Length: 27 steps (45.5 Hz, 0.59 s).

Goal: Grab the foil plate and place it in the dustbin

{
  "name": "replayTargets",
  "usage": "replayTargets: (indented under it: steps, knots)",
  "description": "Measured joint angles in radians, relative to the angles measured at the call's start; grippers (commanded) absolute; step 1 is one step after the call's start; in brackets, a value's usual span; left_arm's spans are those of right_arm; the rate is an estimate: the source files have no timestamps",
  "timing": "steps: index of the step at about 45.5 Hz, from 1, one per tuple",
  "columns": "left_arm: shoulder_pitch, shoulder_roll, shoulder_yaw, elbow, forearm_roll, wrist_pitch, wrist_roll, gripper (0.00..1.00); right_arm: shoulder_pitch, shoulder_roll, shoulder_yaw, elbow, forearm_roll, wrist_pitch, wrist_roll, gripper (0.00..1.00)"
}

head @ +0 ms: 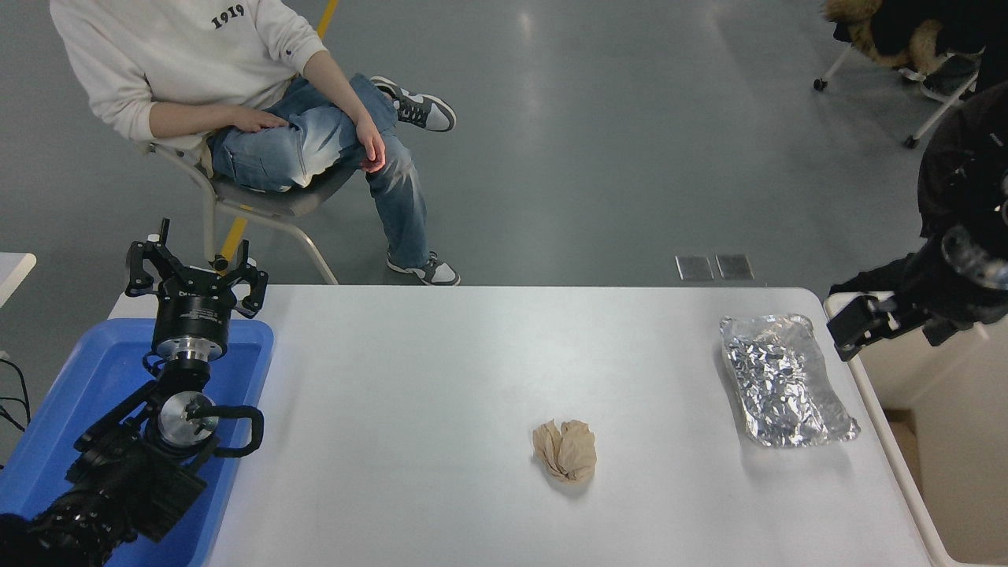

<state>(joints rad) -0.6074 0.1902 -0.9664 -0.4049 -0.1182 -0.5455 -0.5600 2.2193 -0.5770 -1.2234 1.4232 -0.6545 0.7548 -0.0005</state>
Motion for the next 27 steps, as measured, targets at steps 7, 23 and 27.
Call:
replayTargets:
  steps: [7,23,27]
  knots:
    - [0.000,0.000,0.000,0.000,0.000,0.000,0.000,0.99,0.057,0.007,-0.023,0.016,-0.039,0.014,-0.002,1.00]
    - [0.000,0.000,0.000,0.000,0.000,0.000,0.000,0.99,-0.092,0.010,-0.037,-0.150,-0.139,-0.231,-0.010,1.00]
    - [0.000,0.000,0.000,0.000,0.000,0.000,0.000,0.99,-0.190,0.011,-0.023,-0.232,-0.141,-0.336,-0.022,1.00]
